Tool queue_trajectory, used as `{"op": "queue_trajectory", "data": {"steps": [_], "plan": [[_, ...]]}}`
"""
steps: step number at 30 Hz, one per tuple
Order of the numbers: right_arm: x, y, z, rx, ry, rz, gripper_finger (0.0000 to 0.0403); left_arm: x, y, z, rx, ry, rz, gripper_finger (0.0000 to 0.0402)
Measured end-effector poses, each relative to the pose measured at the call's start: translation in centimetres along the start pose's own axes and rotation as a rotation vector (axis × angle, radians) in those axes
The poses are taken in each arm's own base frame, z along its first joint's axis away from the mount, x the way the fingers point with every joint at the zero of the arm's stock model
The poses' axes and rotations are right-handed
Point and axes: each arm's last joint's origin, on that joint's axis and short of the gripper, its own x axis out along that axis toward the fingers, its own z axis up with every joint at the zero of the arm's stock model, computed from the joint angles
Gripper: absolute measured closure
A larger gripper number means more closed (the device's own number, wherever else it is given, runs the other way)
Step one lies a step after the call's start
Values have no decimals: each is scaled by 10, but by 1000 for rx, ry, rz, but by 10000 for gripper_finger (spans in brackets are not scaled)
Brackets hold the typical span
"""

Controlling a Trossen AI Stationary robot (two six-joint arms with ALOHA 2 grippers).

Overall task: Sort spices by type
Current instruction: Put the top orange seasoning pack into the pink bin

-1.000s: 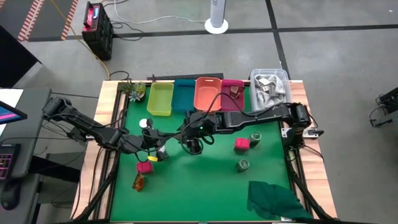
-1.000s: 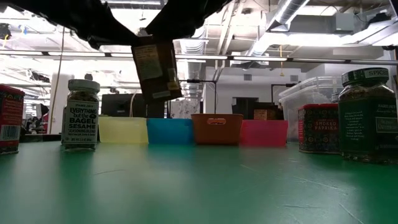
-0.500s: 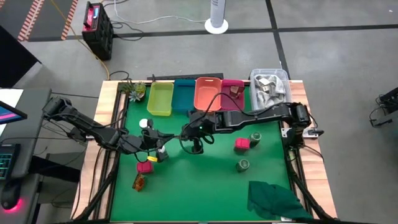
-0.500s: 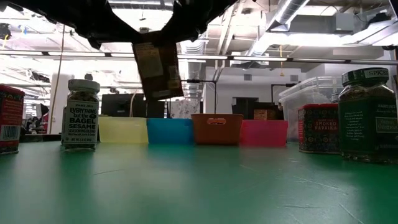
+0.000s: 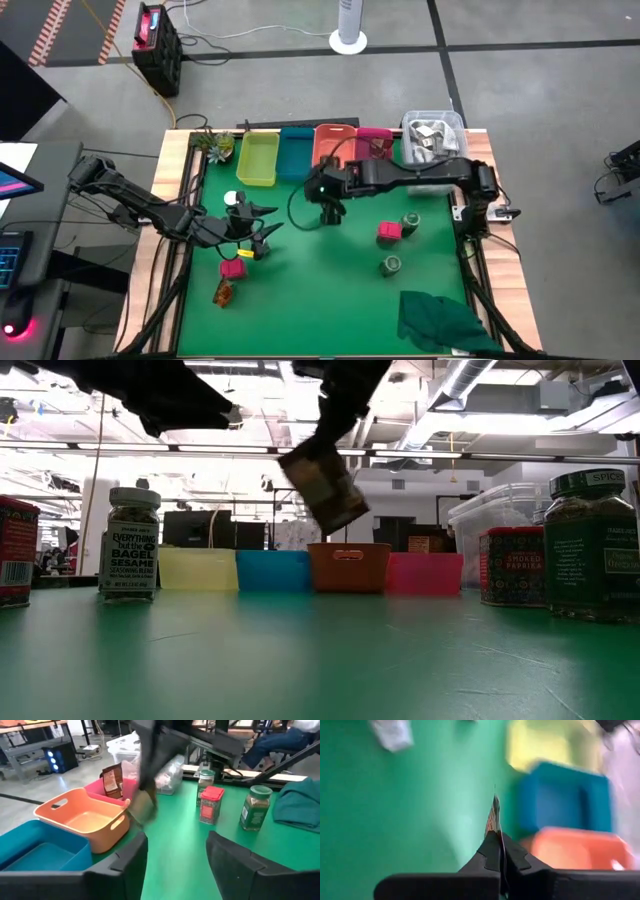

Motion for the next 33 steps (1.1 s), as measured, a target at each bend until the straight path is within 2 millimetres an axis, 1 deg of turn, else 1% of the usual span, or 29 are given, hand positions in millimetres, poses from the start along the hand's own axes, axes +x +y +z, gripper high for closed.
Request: {"op": "queue_trajectory", "data": {"steps": [4,8,10,13,16,19,22,24,27,33], "plan": [[-10,-30,-10,89,98,-113,388,-2,-2,0,1,1,-14,206],[-18,-54,-27,204,115,-193,387,-6,-6,-1,16,9,-39,211],[-26,-62,-36,250,84,-261,387,-7,-8,-2,19,8,-48,213],[-39,-67,-52,334,-4,-344,386,-9,-9,-2,24,10,-56,214],[-44,-68,-75,430,-98,-412,386,-9,-9,-3,26,16,-55,214],[-40,-67,-102,508,-161,-458,386,-9,-8,-4,29,22,-53,215],[-29,-66,-125,565,-214,-486,386,-8,-8,-3,28,22,-52,215],[-21,-66,-137,591,-231,-496,386,-8,-8,-3,28,22,-48,215],[-8,-66,-150,594,-229,-508,386,-8,-7,-3,28,22,-46,215],[9,-63,-166,588,-248,-527,386,-7,-7,-4,37,27,-41,215]]}}
